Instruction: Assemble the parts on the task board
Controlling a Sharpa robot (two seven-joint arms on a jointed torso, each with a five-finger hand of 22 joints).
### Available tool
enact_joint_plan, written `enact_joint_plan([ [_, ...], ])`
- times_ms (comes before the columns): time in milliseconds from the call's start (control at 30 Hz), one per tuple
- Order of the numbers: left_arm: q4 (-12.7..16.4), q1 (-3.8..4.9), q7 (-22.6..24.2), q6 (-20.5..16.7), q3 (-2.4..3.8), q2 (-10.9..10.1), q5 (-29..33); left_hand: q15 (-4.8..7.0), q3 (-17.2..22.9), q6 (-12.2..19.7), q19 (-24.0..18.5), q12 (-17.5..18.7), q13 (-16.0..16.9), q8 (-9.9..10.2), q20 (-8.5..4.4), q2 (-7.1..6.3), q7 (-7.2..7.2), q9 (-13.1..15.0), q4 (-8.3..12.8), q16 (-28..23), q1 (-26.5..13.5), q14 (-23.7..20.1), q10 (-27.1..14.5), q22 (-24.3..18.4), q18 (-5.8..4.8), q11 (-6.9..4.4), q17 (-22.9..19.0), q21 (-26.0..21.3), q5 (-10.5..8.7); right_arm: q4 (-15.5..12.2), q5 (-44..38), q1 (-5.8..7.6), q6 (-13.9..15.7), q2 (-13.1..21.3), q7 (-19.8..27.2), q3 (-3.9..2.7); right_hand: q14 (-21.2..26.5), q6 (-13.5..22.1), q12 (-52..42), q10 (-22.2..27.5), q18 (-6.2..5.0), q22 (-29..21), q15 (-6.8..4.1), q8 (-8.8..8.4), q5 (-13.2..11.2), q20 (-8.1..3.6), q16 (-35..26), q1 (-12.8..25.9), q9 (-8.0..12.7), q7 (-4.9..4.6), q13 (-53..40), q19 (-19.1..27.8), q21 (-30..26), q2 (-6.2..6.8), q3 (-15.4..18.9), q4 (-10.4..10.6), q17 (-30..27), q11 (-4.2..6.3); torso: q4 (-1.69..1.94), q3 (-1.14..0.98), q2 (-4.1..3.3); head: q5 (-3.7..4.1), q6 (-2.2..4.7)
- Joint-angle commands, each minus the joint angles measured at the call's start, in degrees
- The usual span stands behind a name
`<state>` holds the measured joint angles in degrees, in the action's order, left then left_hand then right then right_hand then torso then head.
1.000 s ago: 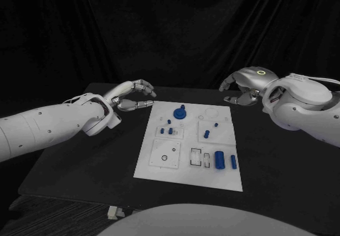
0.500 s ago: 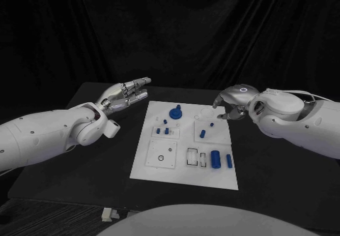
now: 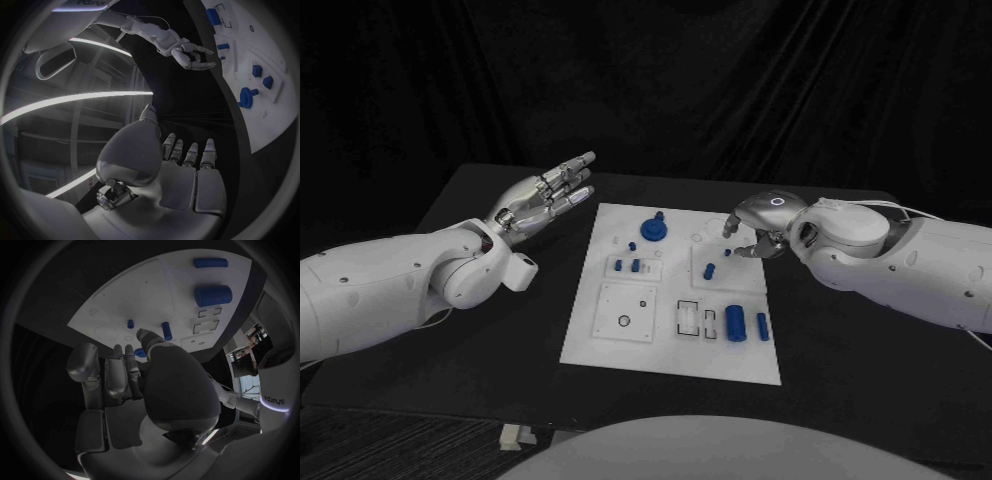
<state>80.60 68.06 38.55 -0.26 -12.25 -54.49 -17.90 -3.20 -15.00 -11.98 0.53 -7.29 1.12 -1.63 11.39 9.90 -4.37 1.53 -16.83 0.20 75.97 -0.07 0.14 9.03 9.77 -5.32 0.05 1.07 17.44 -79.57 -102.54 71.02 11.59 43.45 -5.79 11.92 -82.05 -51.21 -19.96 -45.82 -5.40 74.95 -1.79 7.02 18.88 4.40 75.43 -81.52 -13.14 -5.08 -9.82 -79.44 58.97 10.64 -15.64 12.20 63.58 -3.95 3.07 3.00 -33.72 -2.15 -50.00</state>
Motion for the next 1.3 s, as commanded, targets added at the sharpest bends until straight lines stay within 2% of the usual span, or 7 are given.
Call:
enact_joint_plan([
  [33, 0.2, -0.15, 8.8, 2.5, 0.06, 0.0, 3.4, -0.97, 0.1, -0.3, 0.1, -0.5, 0.1, 0.1, 0.79, 0.20, 0.52, 0.0, 0.1, -0.2, 1.0, 0.1, 0.0, -0.2, 0.39, 1.50, 0.0, -0.1, 0.84, 0.9, -0.7, -0.65, 1.9, -0.5, 2.2, -0.04, -0.3, -0.7, -0.3, -1.4, -0.16, 7.8, -0.08, -0.17, 0.5, -0.05, 0.3, -0.5, -0.1, -0.06, 0.3, -0.6, 0.3, -0.18, -0.7, -0.3, 0.1, 0.04, -0.05, -0.05, 0.09, 0.17, 0.00],
  [200, 0.3, -0.24, 8.3, 3.3, 0.06, 0.1, 3.6, -1.52, 0.3, -1.1, 0.2, -0.9, 0.1, 0.0, 1.58, 0.73, 1.40, 0.1, 0.2, -0.2, 1.9, 0.1, 0.1, -0.3, 0.44, 2.50, 0.0, -0.1, 1.98, 2.0, -0.7, -1.28, 2.3, -1.3, 2.8, -0.04, -0.4, -0.9, -0.1, -2.6, -0.11, 7.8, -0.08, -0.35, 2.0, -0.09, 0.4, -0.8, -0.1, 0.01, 0.8, -0.7, 0.5, -0.16, -1.9, -1.0, 0.1, -0.07, -0.14, -0.10, 0.17, 0.21, 0.00],
  [367, 0.2, -0.31, 7.7, 3.9, 0.06, 0.0, 3.7, -1.66, 0.7, -2.1, 0.4, -1.4, 0.2, -0.1, 2.19, 0.93, 2.20, 0.2, 0.3, -0.2, 3.5, 0.1, 0.1, 0.0, 0.50, 2.95, 0.0, 0.0, 3.43, 3.5, -0.7, -1.77, 2.4, -2.3, 3.3, -0.04, -0.3, -0.8, 0.4, -3.9, -0.11, 7.8, -0.07, -0.73, 3.8, -0.12, 0.3, -0.8, 0.0, 0.32, 1.4, -0.7, 0.6, -0.03, -3.5, -1.8, 0.0, -0.12, -0.17, -0.11, 0.15, -0.15, 0.00],
  [400, 0.2, -0.32, 7.6, 4.0, 0.06, 0.0, 3.7, -1.72, 0.7, -2.2, 0.4, -1.4, 0.1, -0.1, 2.27, 0.95, 2.32, 0.2, 0.3, -0.2, 3.6, 0.1, 0.1, 0.1, 0.50, 3.01, 0.0, 0.0, 3.57, 3.8, -0.7, -1.86, 2.5, -2.5, 3.4, -0.04, -0.3, -0.9, 0.4, -4.2, -0.12, 7.8, -0.05, -0.76, 4.0, -0.11, 0.3, -0.8, 0.0, 0.36, 1.5, -0.7, 0.5, -0.08, -3.8, -1.9, 0.0, -0.17, -0.14, -0.05, 0.16, -0.16, 0.00],
  [900, -0.5, -0.54, 6.6, 5.4, 0.06, 0.1, 3.7, -3.26, 1.4, -4.3, 2.1, -2.8, 0.3, -0.4, 4.01, 1.28, 3.62, 0.4, 0.7, 0.5, 7.0, 1.5, 0.3, 3.3, 0.66, 4.86, 0.5, 0.8, 6.66, 7.5, 0.4, -3.19, 3.0, -5.1, 4.8, -0.05, -0.4, -2.6, 1.0, -5.8, -0.10, 7.8, 0.08, -0.33, 5.2, -0.04, 0.4, -0.4, -0.3, 0.50, 2.3, -0.7, 0.7, -0.69, -6.6, -2.7, 0.2, -0.40, -0.08, -0.01, 0.19, -0.40, 0.00],
  [1000, -0.6, -0.59, 6.6, 5.4, 0.06, 0.1, 3.7, -3.38, 1.4, -4.7, 2.4, -3.2, 0.3, -0.4, 4.16, 1.23, 3.76, 0.5, 0.7, 0.7, 7.3, 2.0, 0.4, 3.8, 0.67, 5.10, 0.6, 1.0, 7.00, 8.0, 0.9, -3.41, 2.5, -5.4, 5.0, -0.05, -0.5, -4.0, 1.3, -6.7, -0.09, 7.9, 0.03, 0.26, 5.8, -0.07, 0.6, -0.3, -0.6, -0.19, 2.6, -0.7, 0.8, -0.70, -7.8, -3.4, 0.5, -0.31, -0.09, 0.08, 0.18, -0.40, 0.00],
  [1300, -0.9, -0.86, 6.3, 5.5, 0.06, 0.2, 3.7, -3.94, 1.5, -5.0, 3.3, -3.8, 0.4, -0.5, 4.63, 1.26, 3.95, 0.5, 0.8, 1.2, 8.1, 2.7, 0.6, 4.9, 0.68, 5.83, 0.8, 1.3, 7.86, 8.9, 1.2, -3.86, 2.1, -5.8, 5.5, -0.05, -0.5, -6.5, 1.1, -9.8, -0.09, 7.9, -0.19, 1.62, 5.2, -0.23, 0.7, 0.7, -2.0, -0.08, 2.9, -0.7, 1.2, -0.72, -8.6, -4.7, 0.5, 0.08, -0.07, 0.09, 0.15, -0.29, 0.00],
])
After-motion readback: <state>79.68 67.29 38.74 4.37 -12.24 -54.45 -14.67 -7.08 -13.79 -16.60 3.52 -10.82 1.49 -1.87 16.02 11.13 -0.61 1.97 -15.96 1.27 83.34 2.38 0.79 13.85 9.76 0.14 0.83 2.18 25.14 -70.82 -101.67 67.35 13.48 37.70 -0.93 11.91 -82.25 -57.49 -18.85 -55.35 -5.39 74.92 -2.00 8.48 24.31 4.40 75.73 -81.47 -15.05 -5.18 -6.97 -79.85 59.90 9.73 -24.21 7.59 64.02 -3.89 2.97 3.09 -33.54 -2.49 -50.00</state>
